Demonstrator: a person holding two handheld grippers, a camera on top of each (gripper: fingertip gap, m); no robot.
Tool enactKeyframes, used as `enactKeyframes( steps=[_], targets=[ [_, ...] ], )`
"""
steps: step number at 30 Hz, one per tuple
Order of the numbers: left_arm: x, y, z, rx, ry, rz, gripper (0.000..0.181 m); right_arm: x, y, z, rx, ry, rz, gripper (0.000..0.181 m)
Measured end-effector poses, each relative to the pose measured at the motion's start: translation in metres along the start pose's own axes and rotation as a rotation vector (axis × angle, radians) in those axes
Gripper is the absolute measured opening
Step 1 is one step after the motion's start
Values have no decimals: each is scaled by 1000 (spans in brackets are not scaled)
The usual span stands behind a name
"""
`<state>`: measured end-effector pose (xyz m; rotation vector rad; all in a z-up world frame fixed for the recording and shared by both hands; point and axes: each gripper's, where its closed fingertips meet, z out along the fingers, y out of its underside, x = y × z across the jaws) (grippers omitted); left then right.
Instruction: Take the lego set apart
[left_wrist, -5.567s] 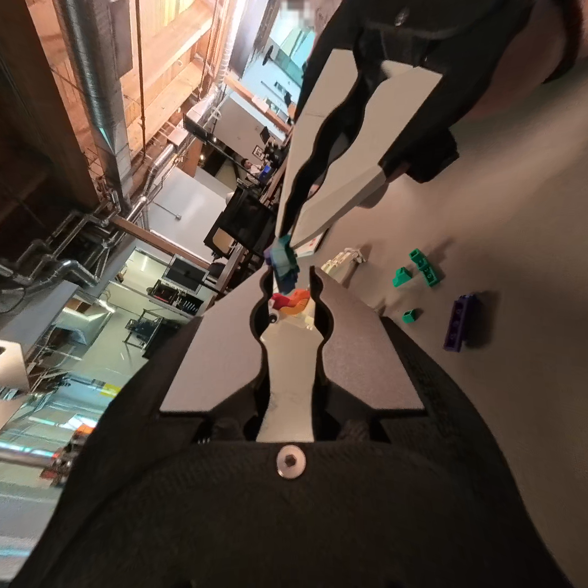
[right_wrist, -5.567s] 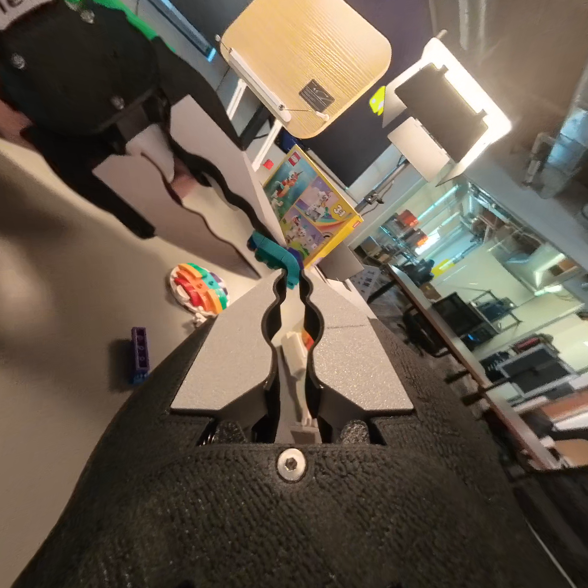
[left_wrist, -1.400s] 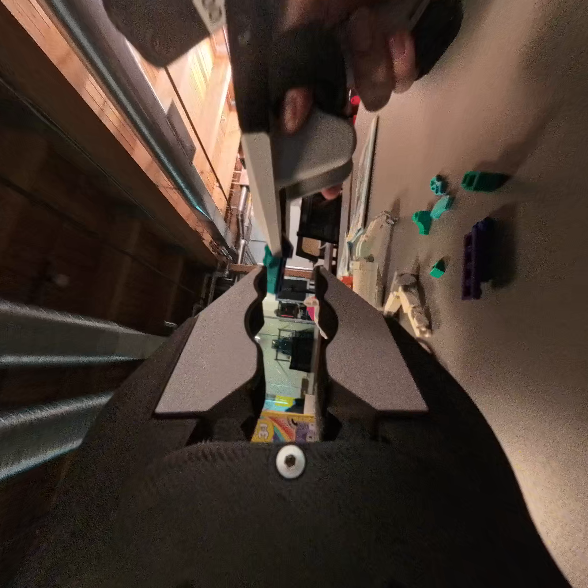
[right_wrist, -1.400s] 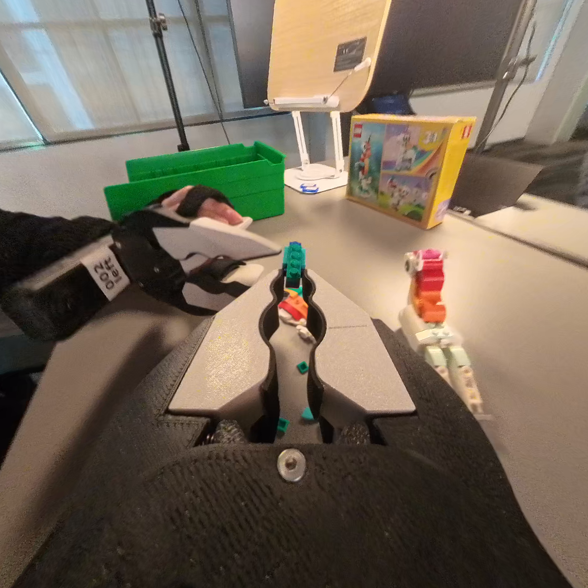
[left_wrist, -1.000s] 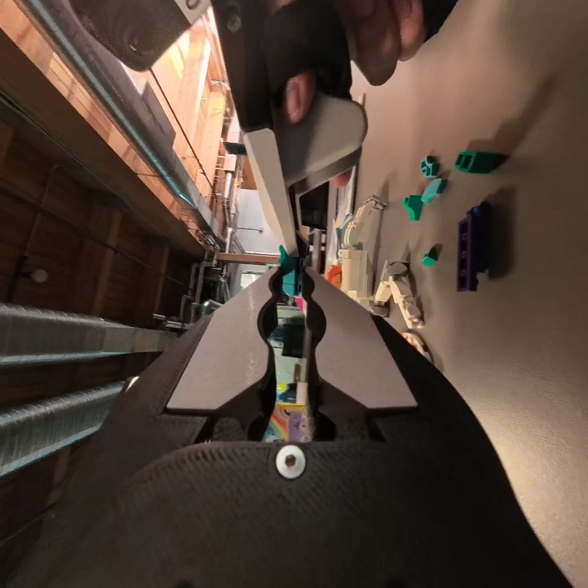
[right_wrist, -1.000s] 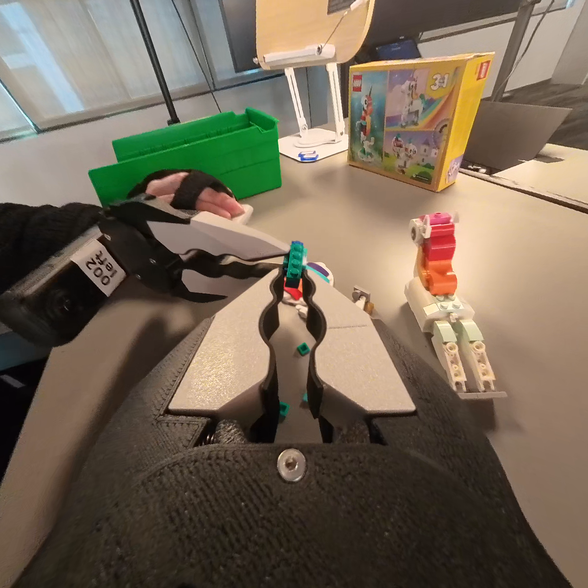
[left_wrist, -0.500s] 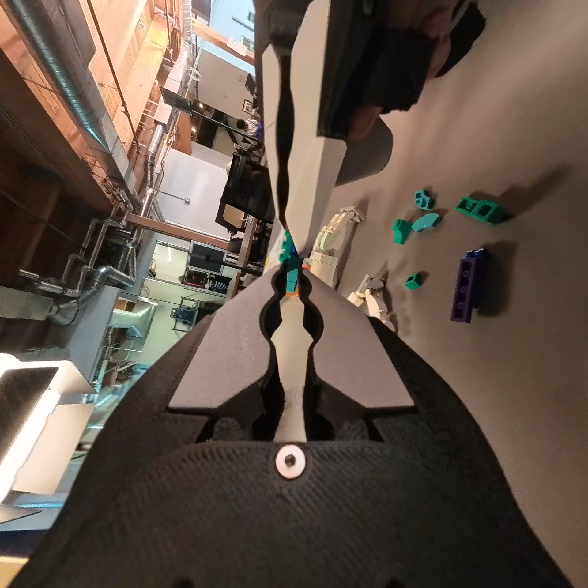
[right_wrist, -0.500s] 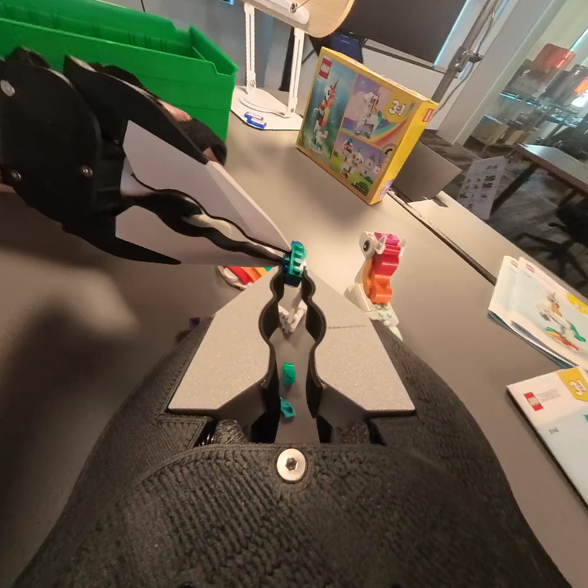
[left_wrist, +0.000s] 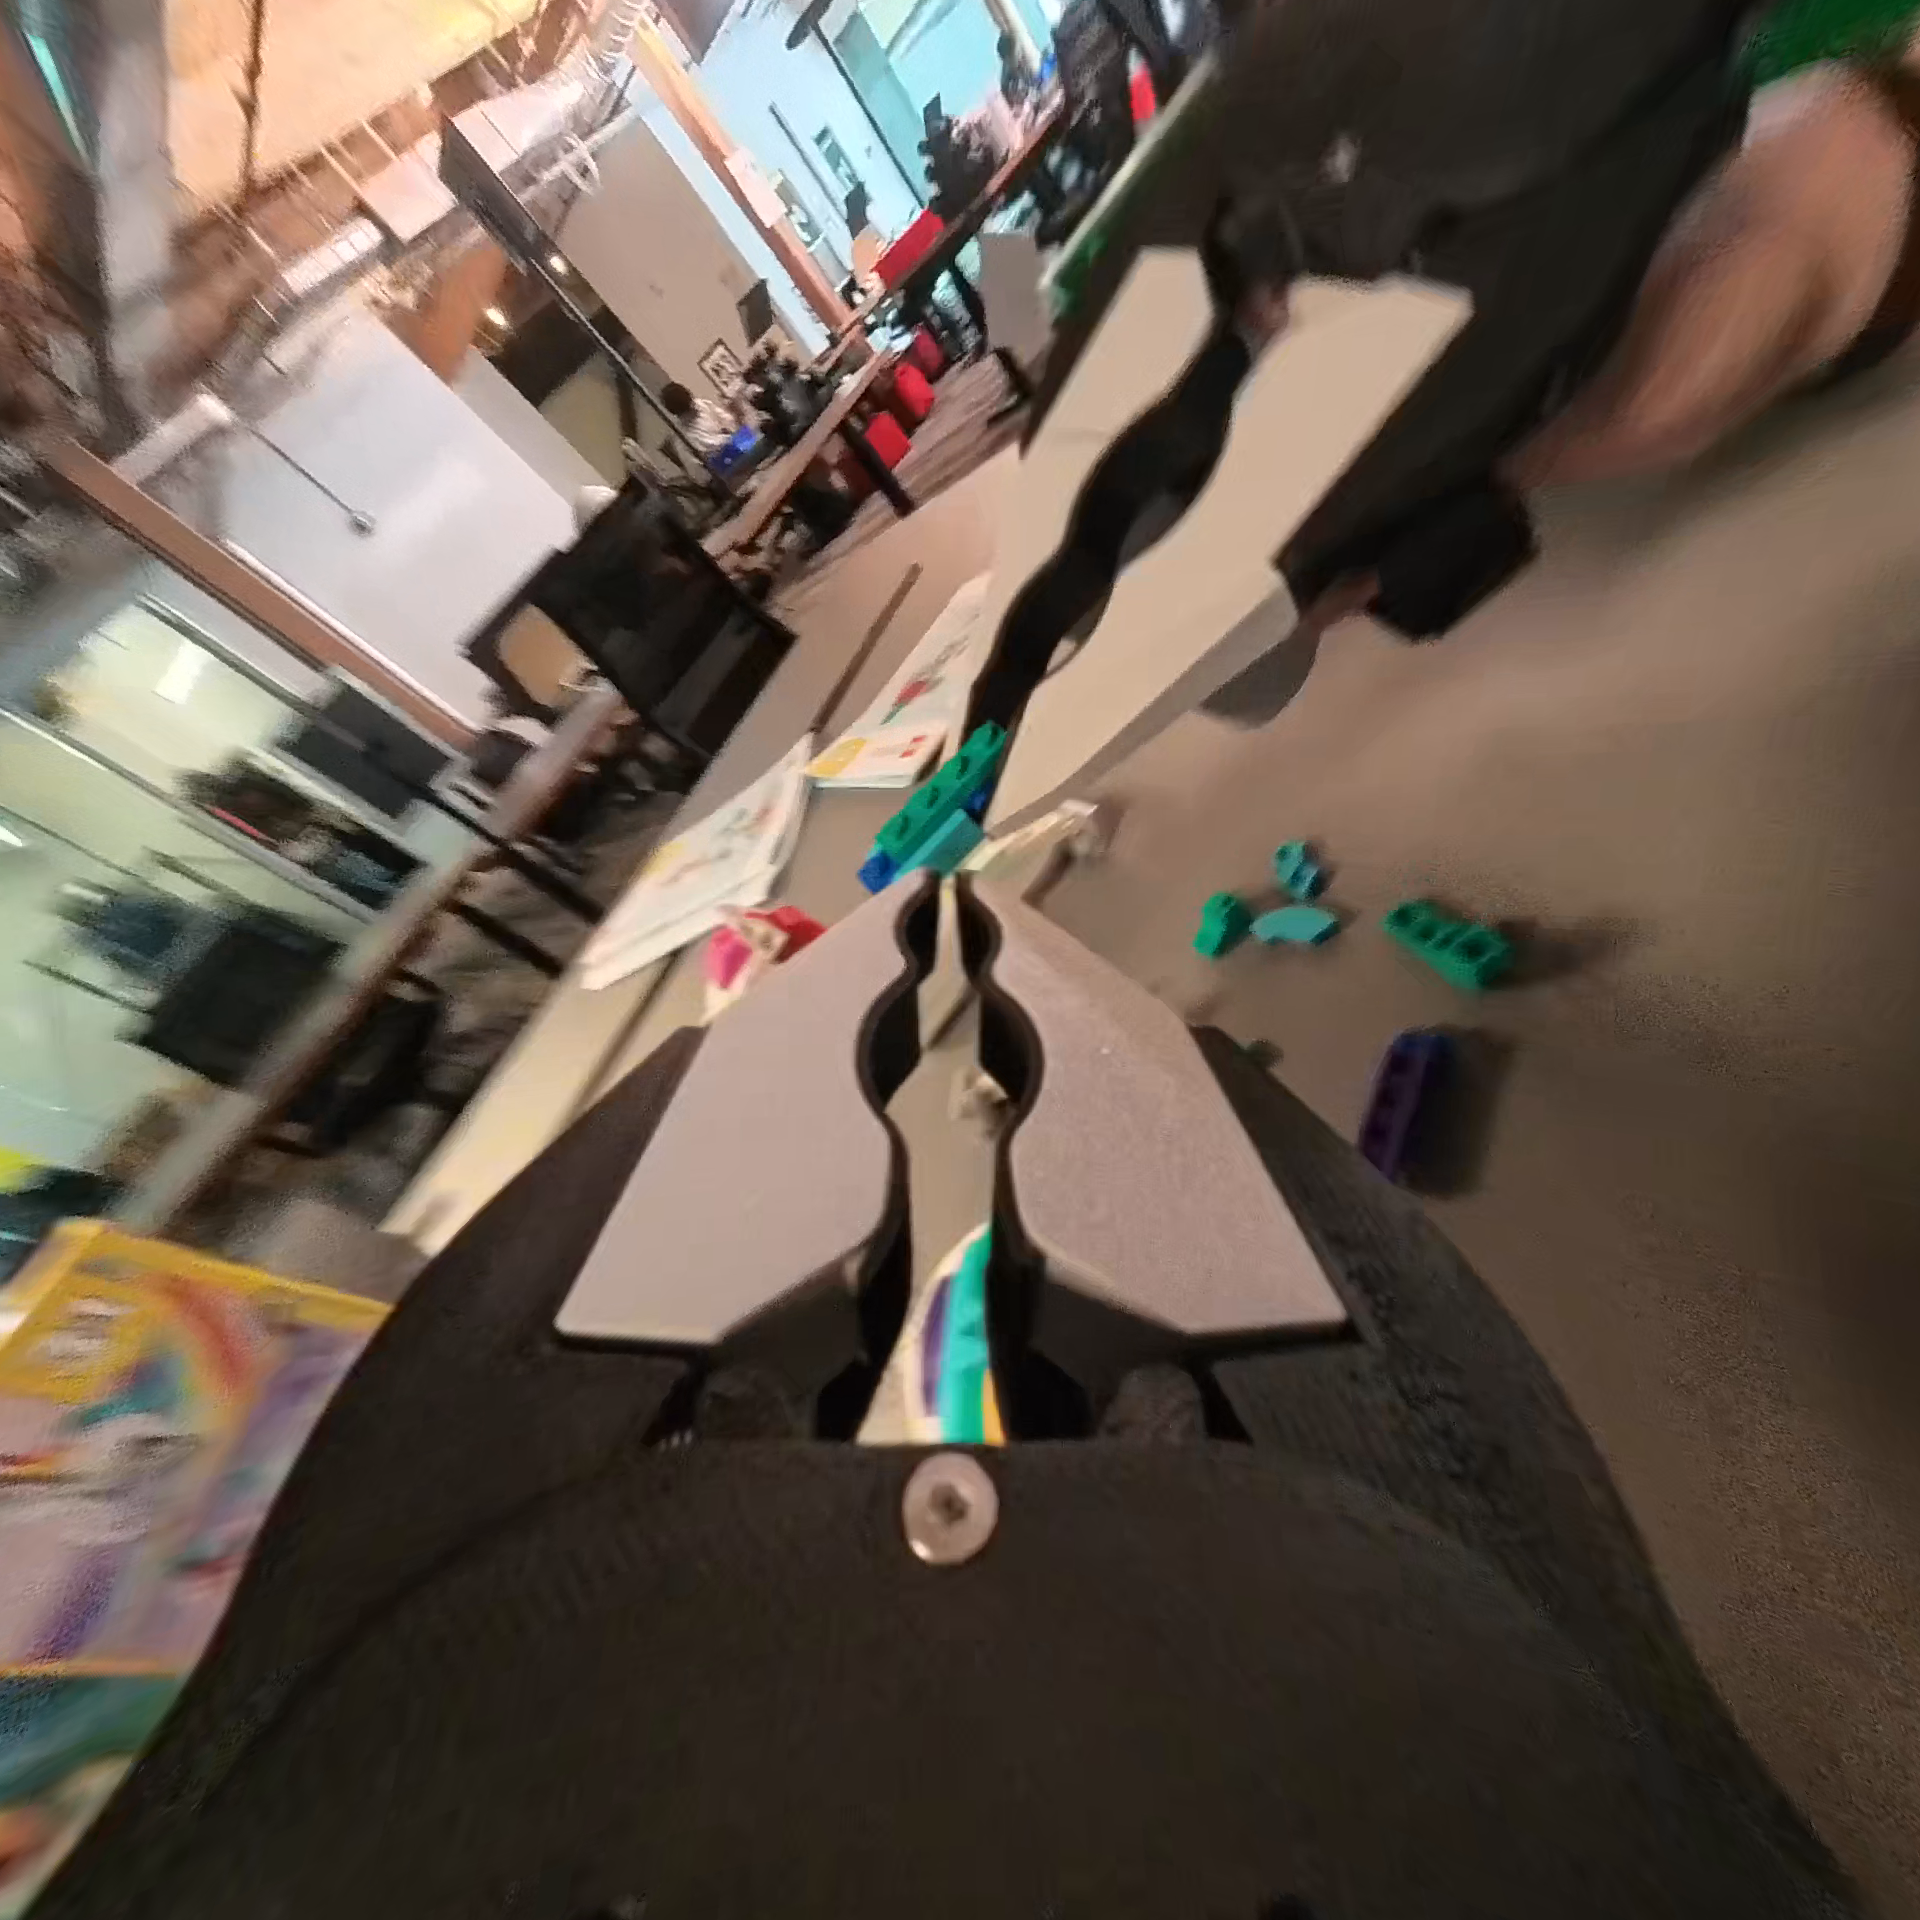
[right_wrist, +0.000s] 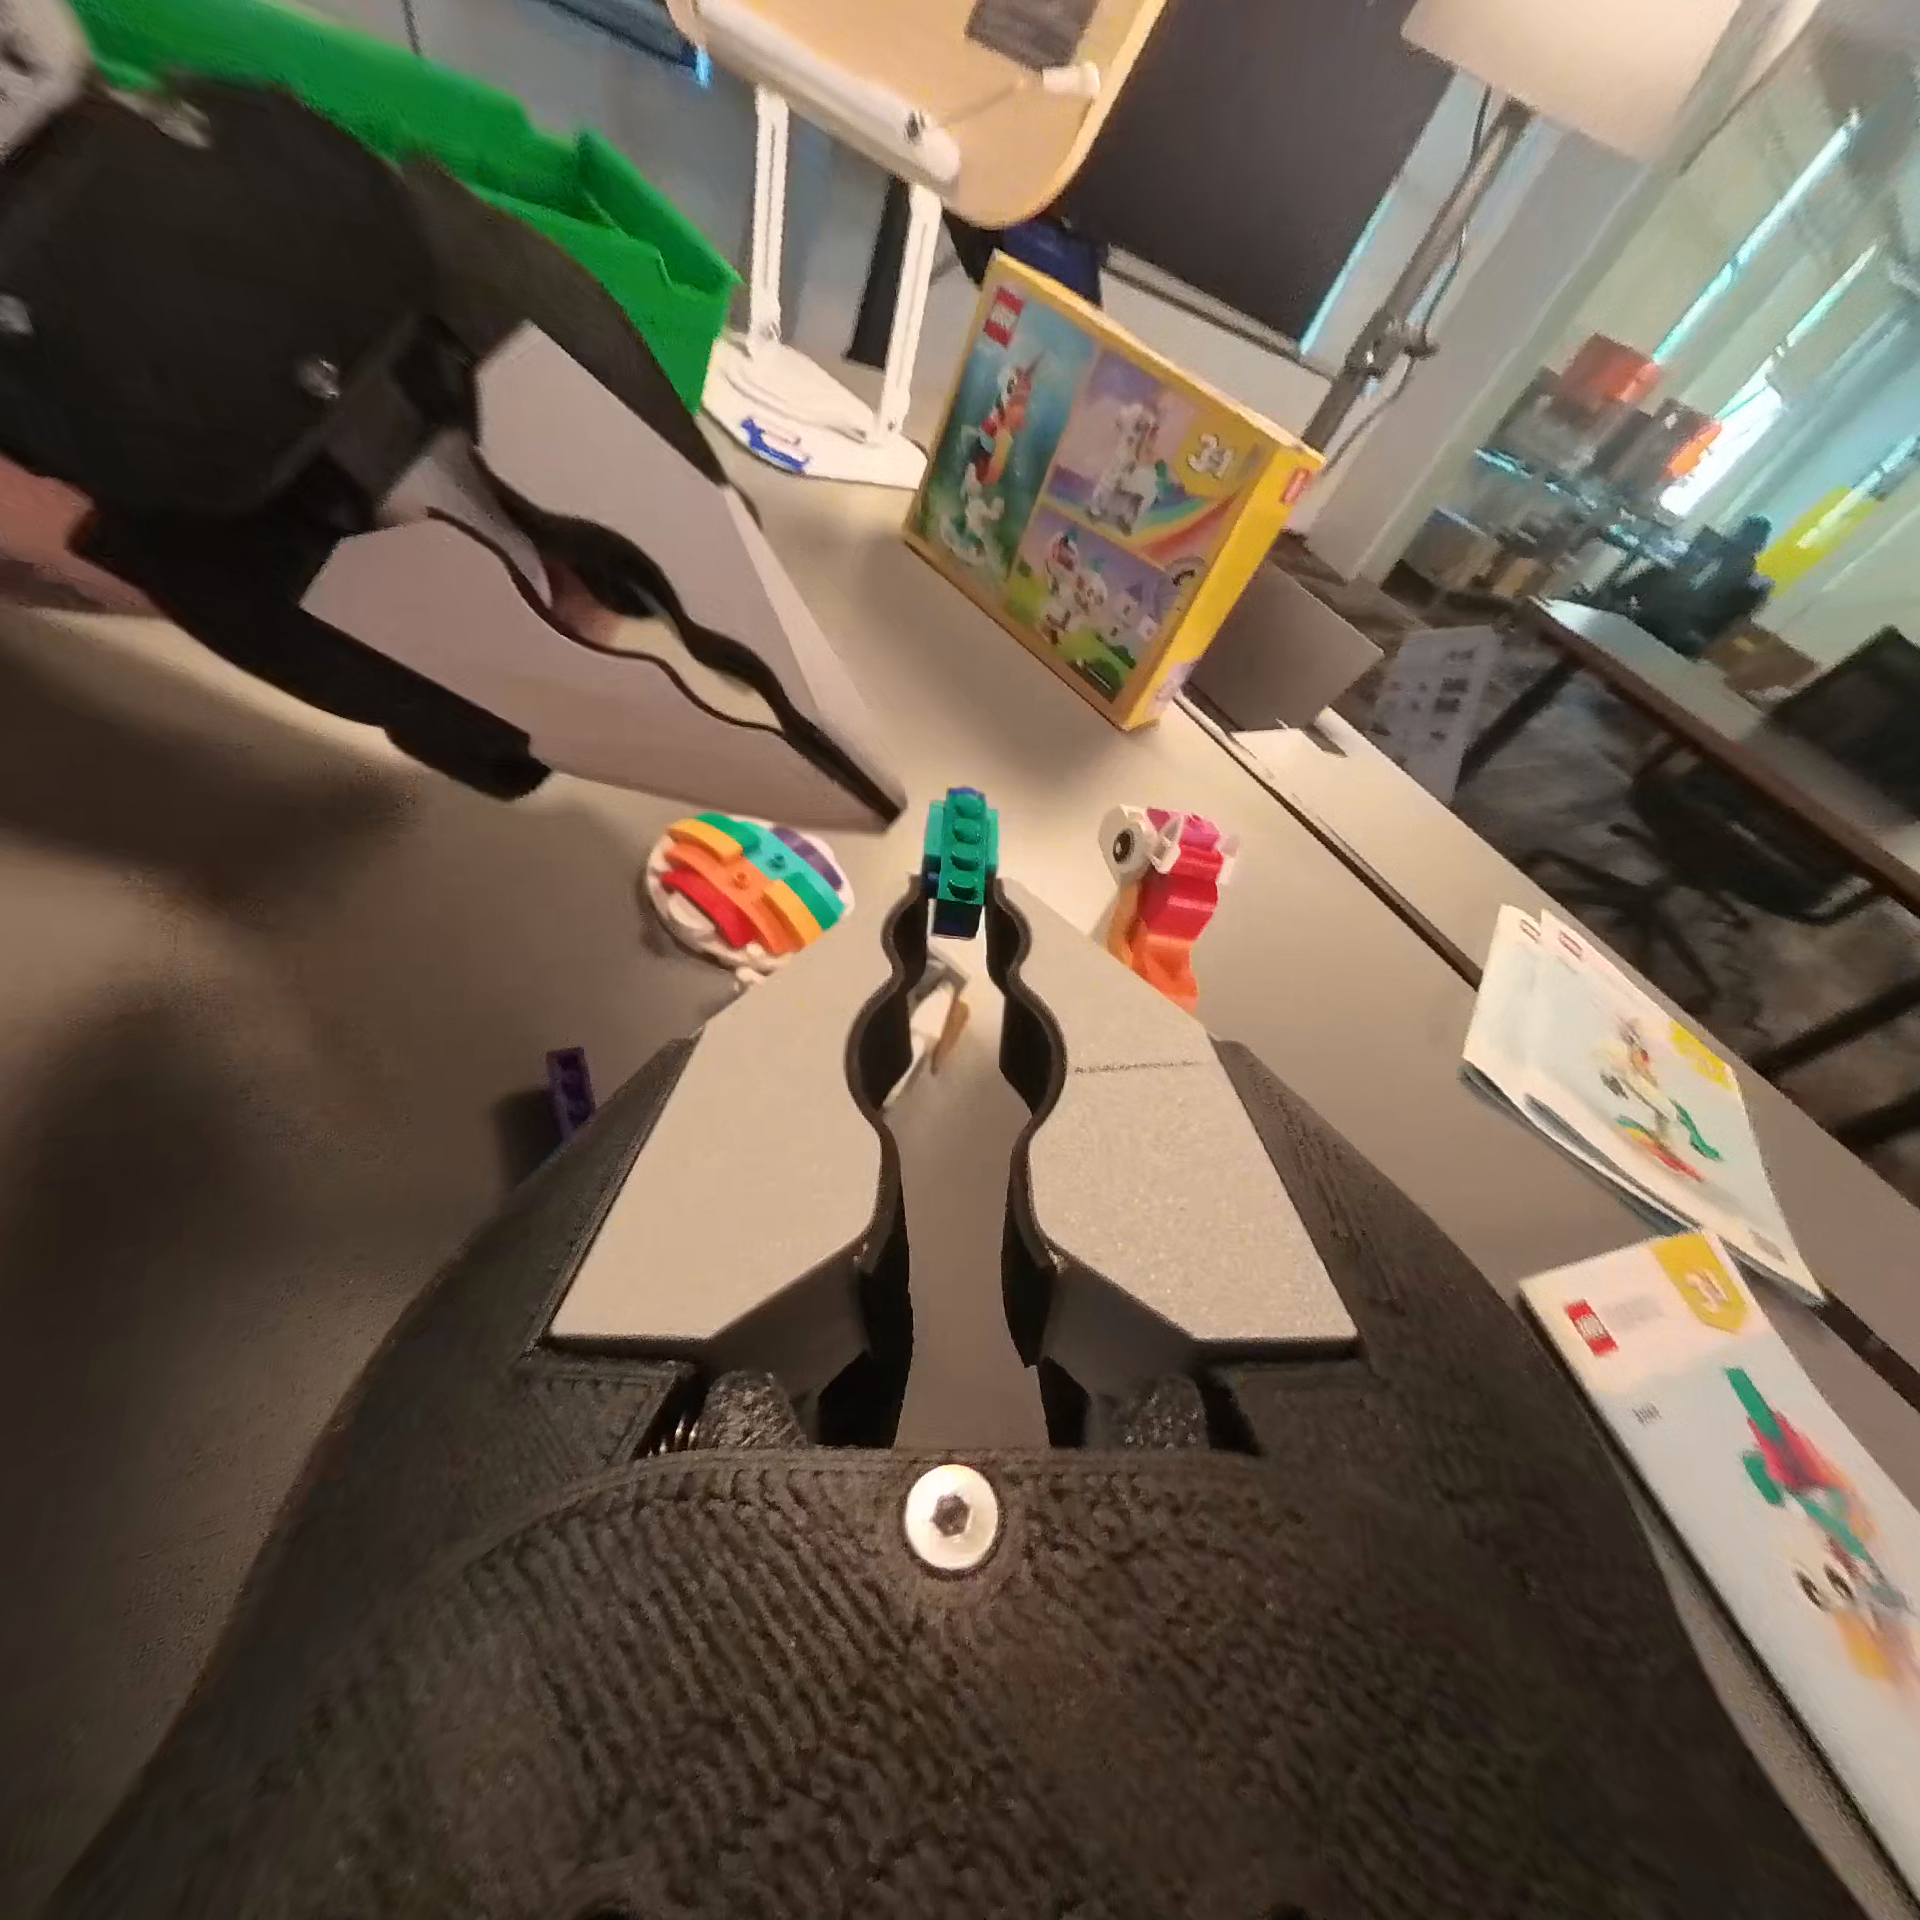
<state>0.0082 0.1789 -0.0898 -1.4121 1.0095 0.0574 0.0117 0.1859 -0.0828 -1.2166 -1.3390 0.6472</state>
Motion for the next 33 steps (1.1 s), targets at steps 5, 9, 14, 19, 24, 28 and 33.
enactKeyframes(
  steps=[5,9,14,19,24,28,33],
  targets=[
    [-5,-22,-7,164,135,-432,27,0,-30,-16,215,73,-196,9],
    [-11,-44,-23,340,294,-705,32,-13,-40,-19,275,76,-339,10],
    [-16,-45,-29,374,435,-896,7,-25,-40,-18,279,70,-463,10],
    [-14,-36,-30,304,584,-1066,28,-31,-40,-19,276,76,-559,10],
    [-2,-41,-41,302,798,-1151,12,-37,-37,-17,261,74,-632,10],
    [9,-34,-40,240,869,-1180,31,-37,-39,-18,264,96,-660,9],
    [17,-41,-36,288,851,-1111,26,-34,-39,-19,250,135,-722,9]
  ],
)
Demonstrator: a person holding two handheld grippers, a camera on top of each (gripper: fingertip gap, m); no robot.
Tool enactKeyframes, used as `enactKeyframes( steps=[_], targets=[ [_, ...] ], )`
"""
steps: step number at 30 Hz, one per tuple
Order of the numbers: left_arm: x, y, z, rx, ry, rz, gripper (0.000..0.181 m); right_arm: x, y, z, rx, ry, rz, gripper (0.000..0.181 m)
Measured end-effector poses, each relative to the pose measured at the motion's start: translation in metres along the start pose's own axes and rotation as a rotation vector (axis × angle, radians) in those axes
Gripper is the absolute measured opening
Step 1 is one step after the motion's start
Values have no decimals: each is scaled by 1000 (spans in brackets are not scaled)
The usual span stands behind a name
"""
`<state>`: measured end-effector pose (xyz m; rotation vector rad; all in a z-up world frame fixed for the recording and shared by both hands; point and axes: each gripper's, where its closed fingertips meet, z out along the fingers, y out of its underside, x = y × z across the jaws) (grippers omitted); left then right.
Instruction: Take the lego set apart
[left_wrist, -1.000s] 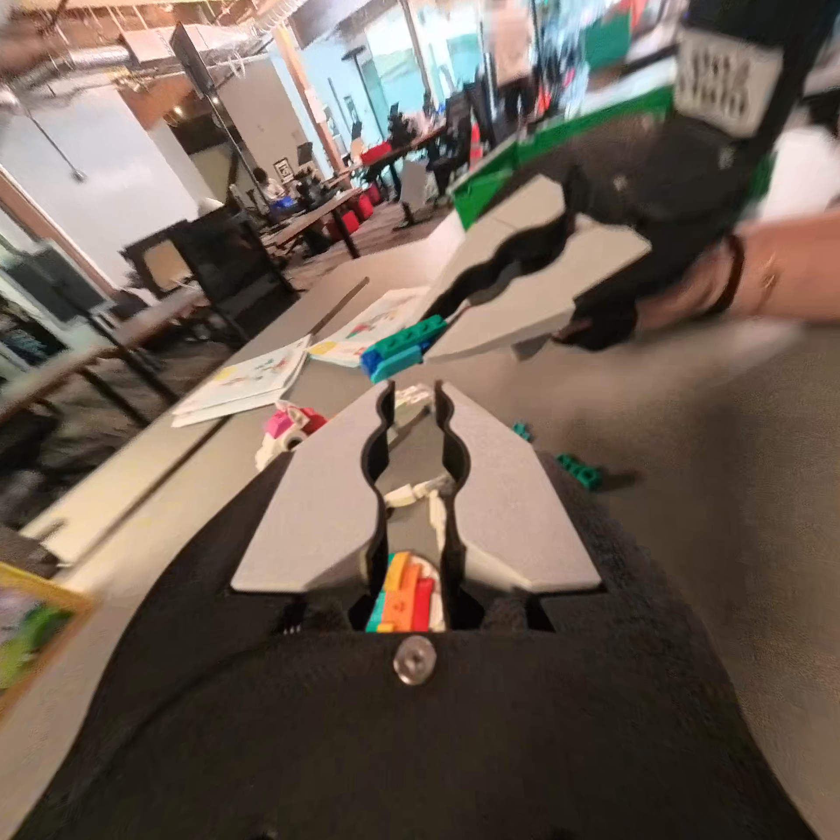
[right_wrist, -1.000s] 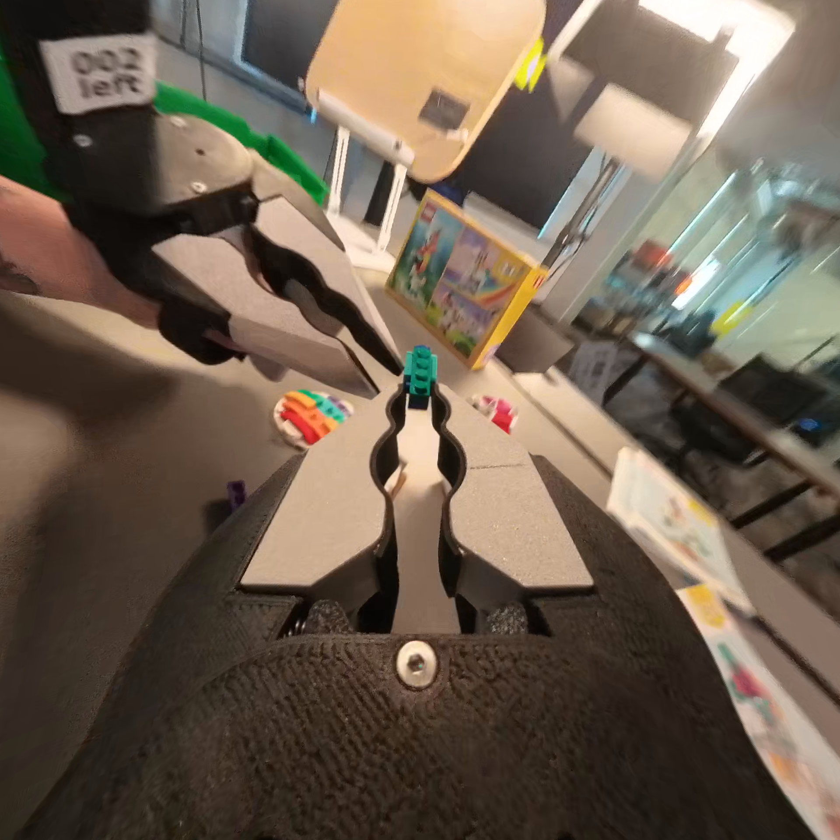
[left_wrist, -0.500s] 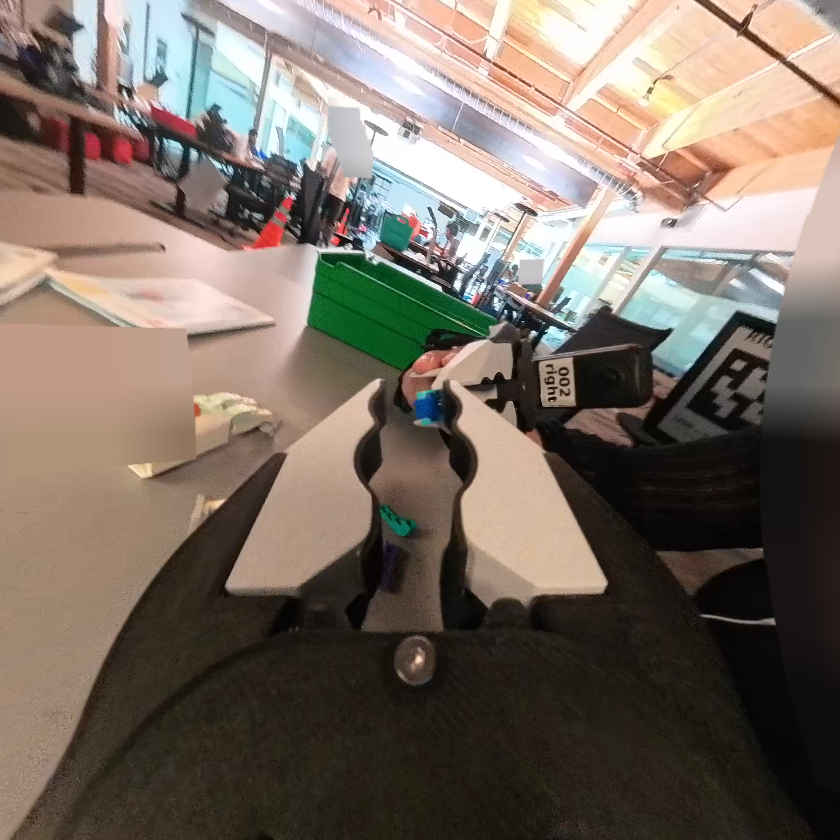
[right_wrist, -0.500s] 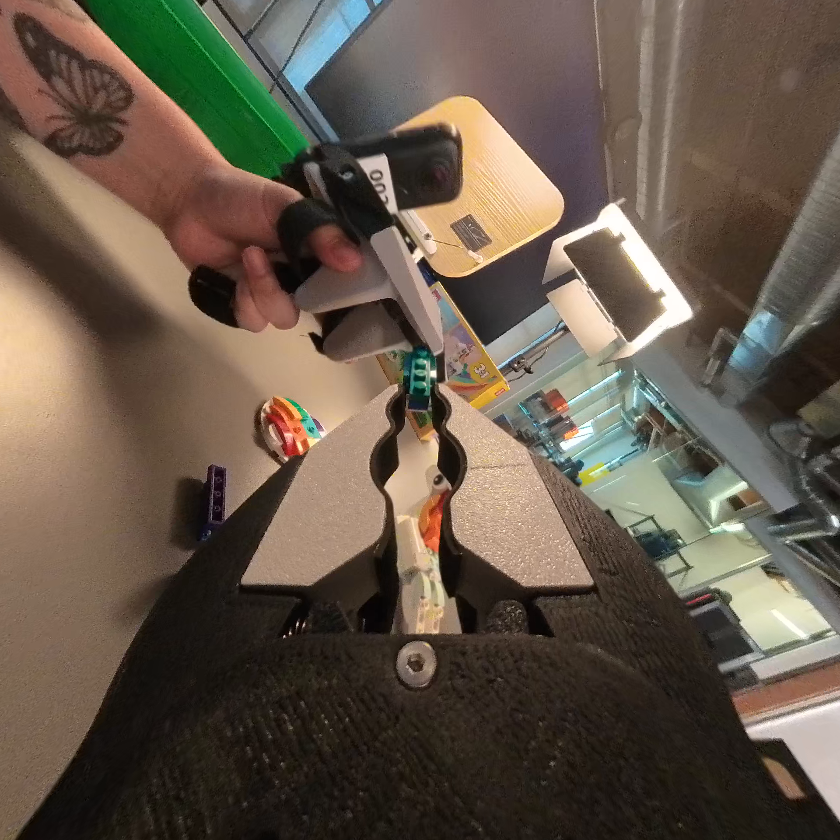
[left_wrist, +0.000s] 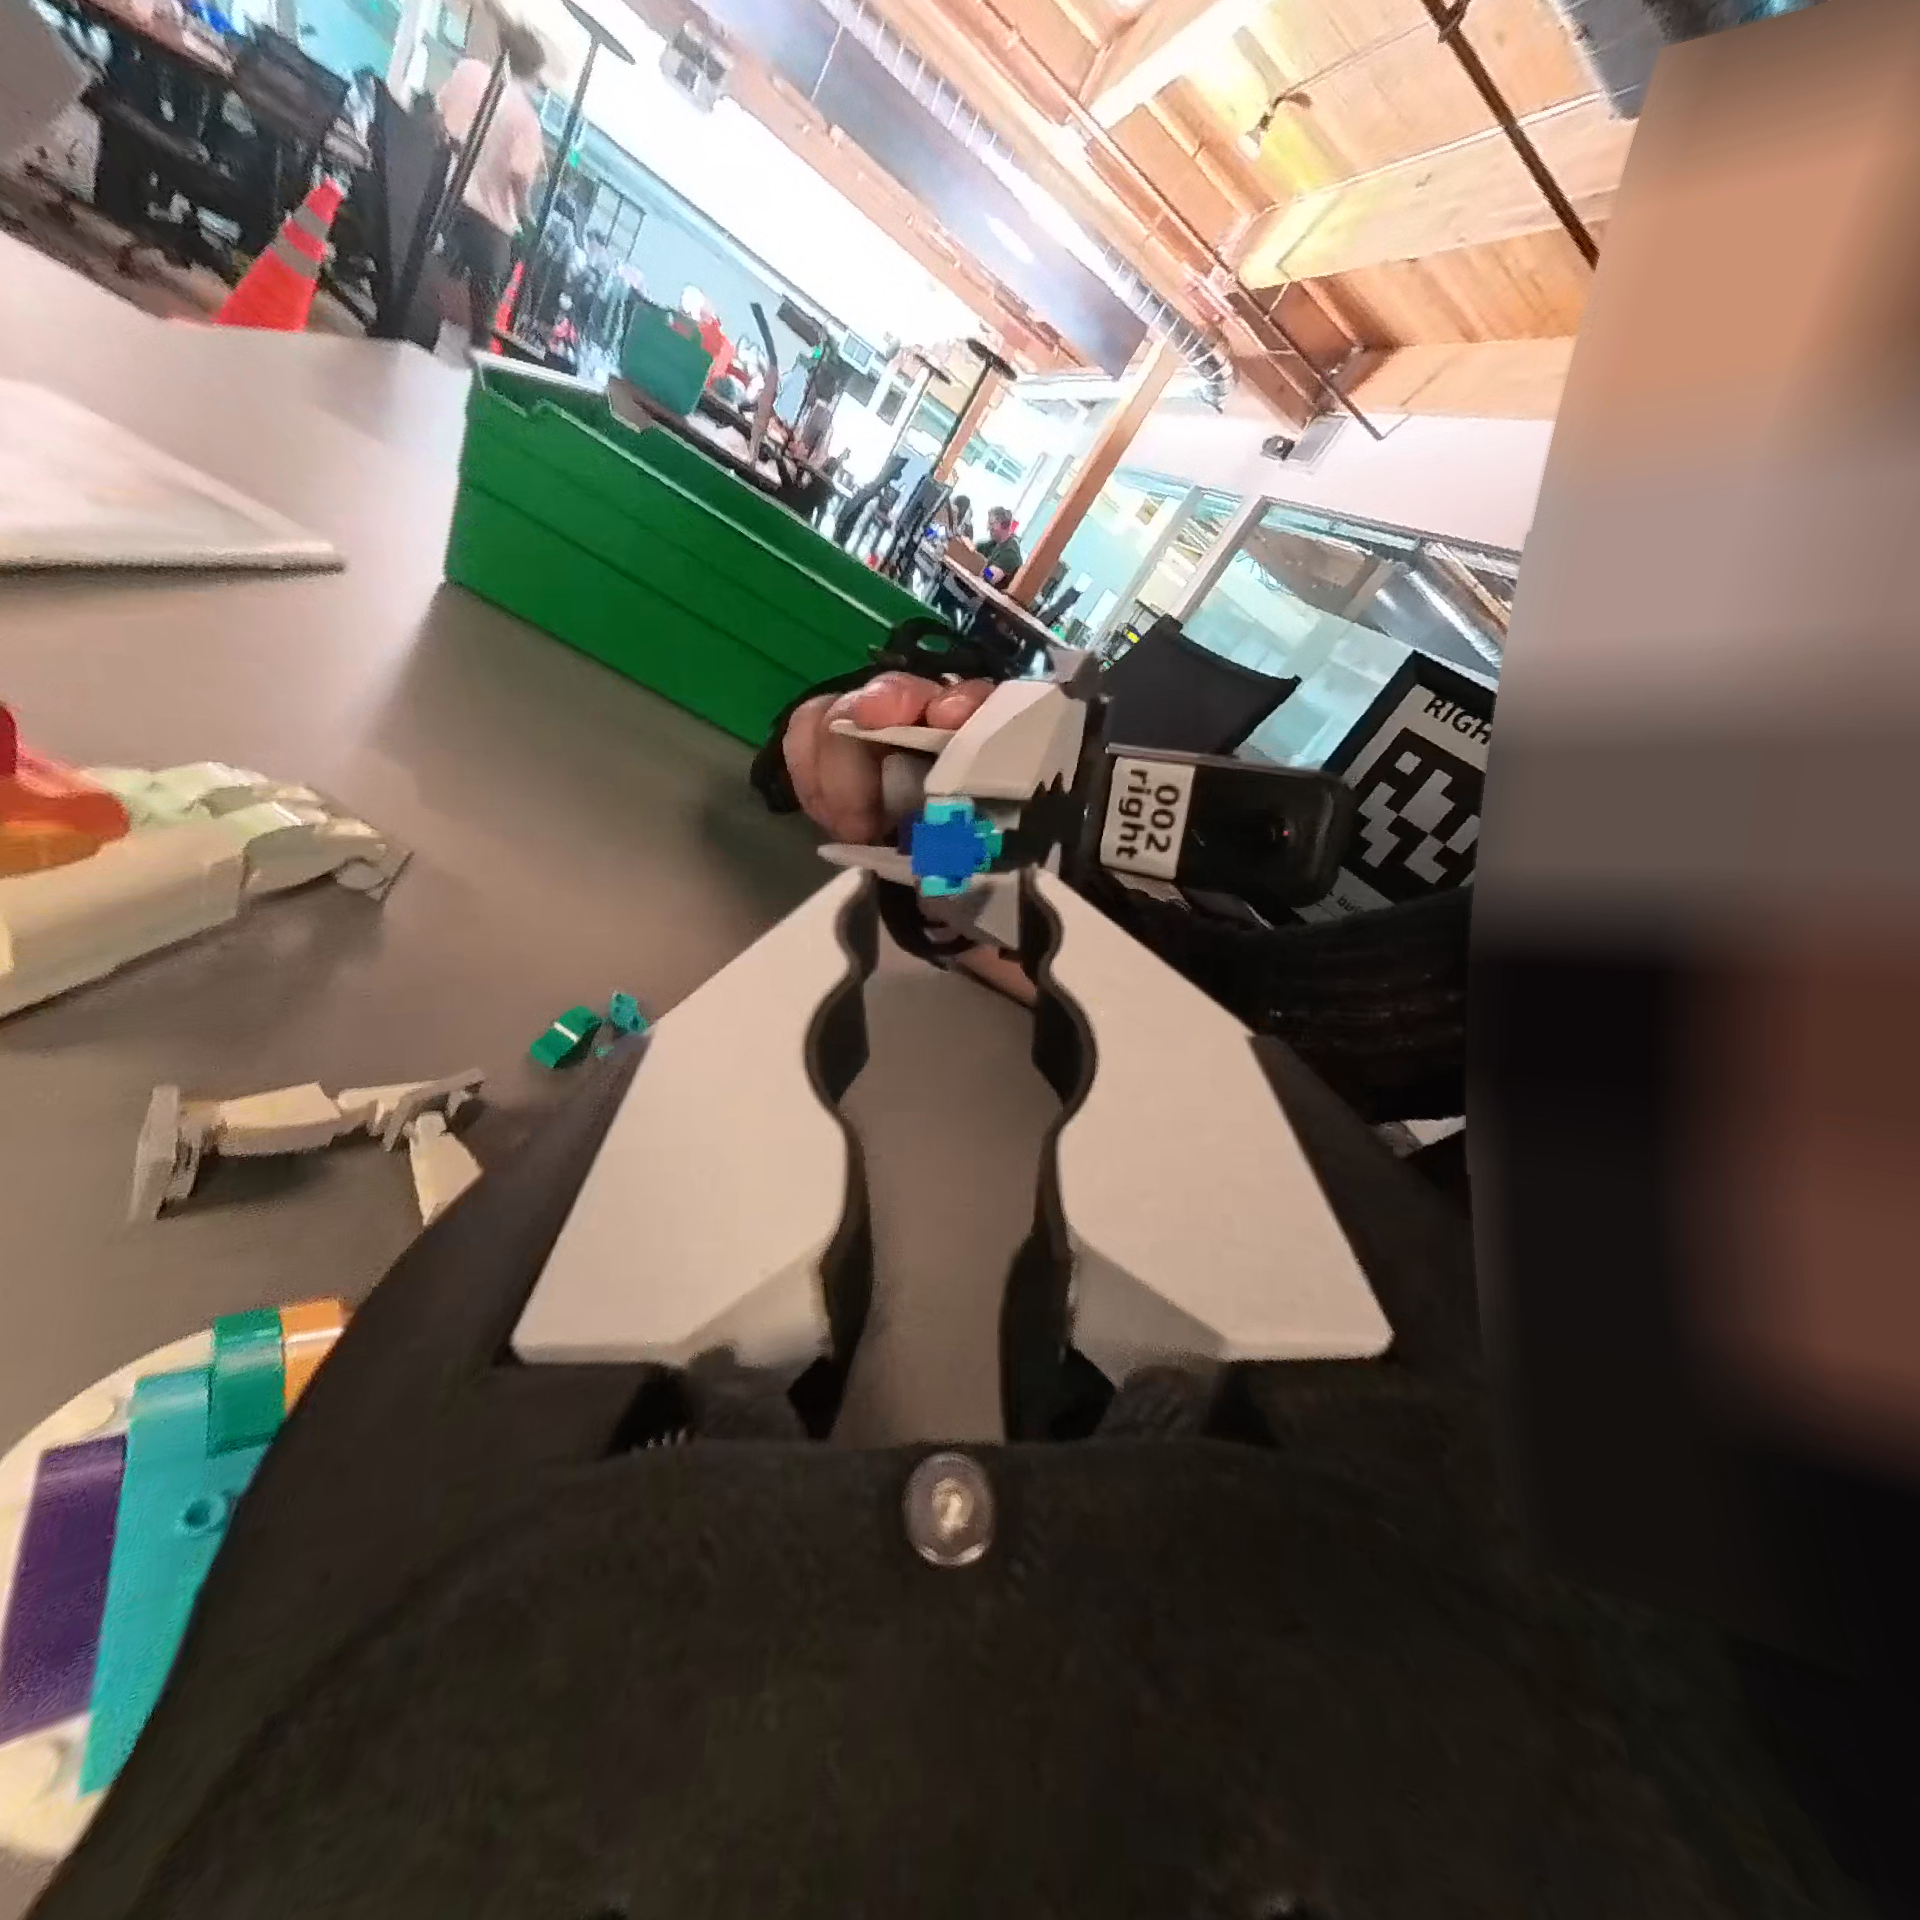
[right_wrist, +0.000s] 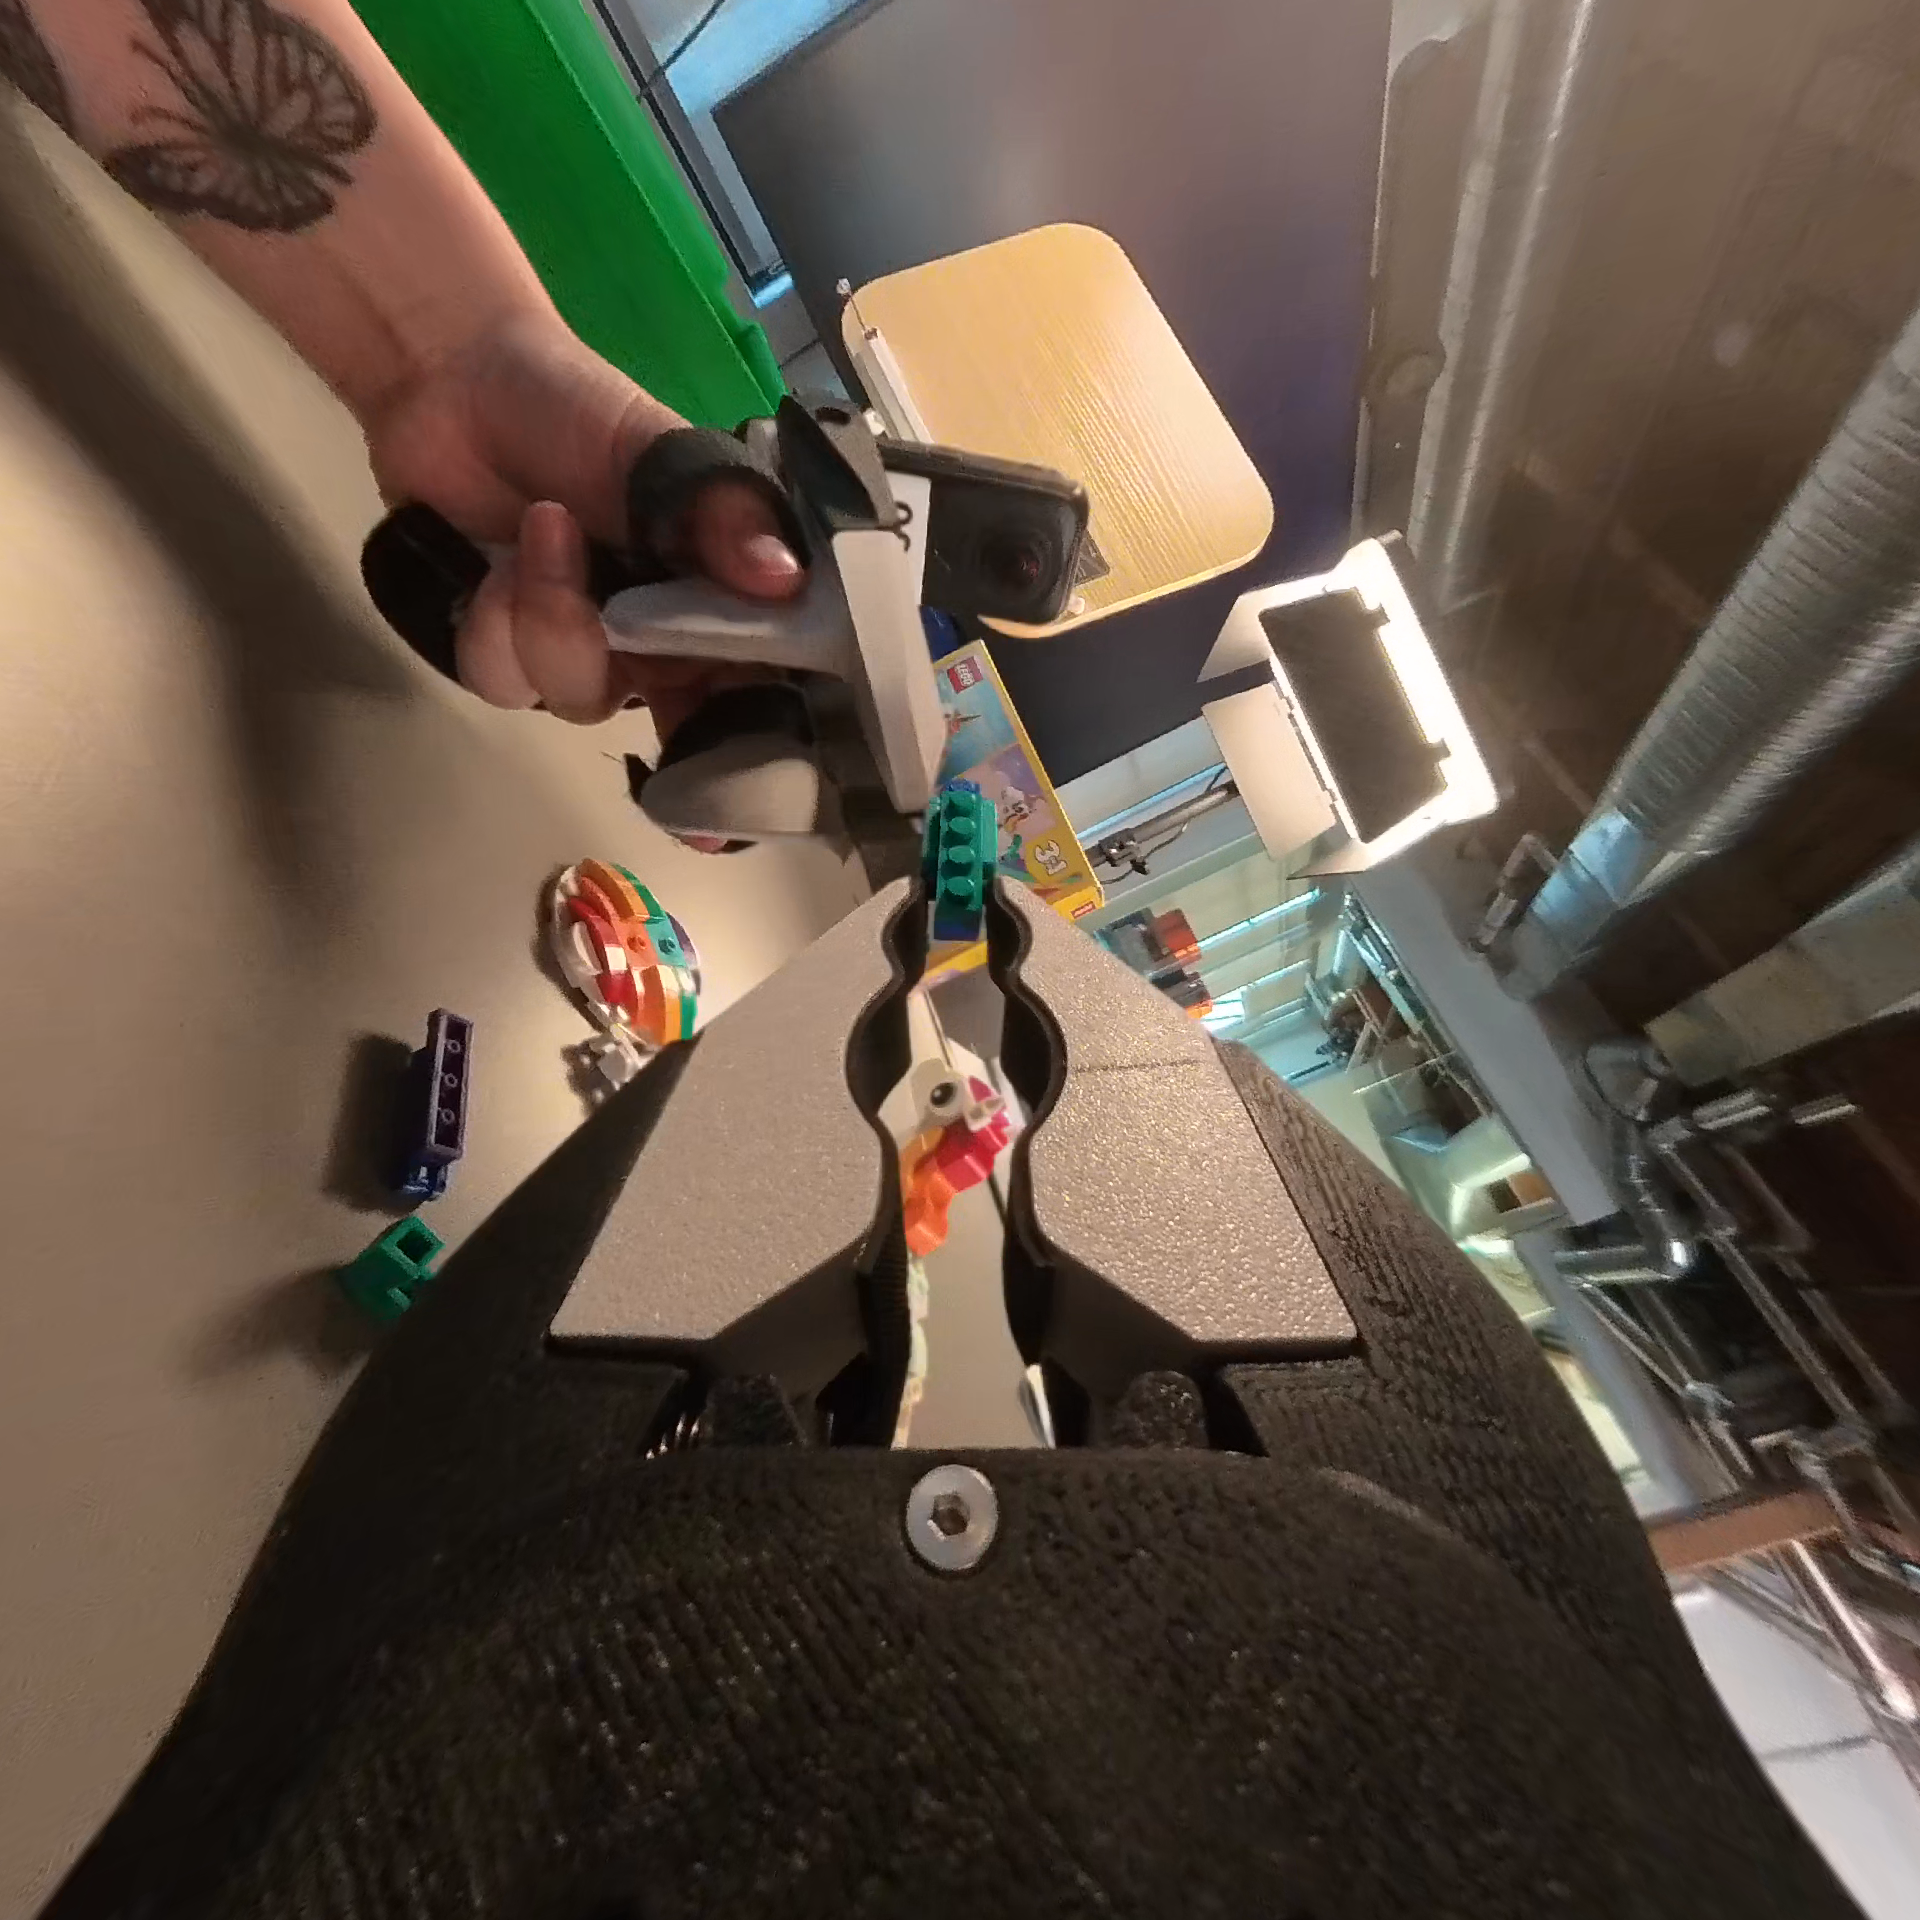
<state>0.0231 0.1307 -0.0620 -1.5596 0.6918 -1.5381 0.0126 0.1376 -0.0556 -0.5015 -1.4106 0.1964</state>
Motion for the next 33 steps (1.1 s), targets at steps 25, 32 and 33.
enactKeyframes(
  steps=[25,32,33],
  targets=[
    [-48,47,-7,-646,-597,1332,11,-55,17,-6,-106,-451,387,11],
    [-47,35,-10,-586,-643,1277,11,-43,16,2,-131,-351,276,10],
    [-48,35,-11,-596,-646,1274,11,-44,16,1,-130,-350,280,11]
  ],
)
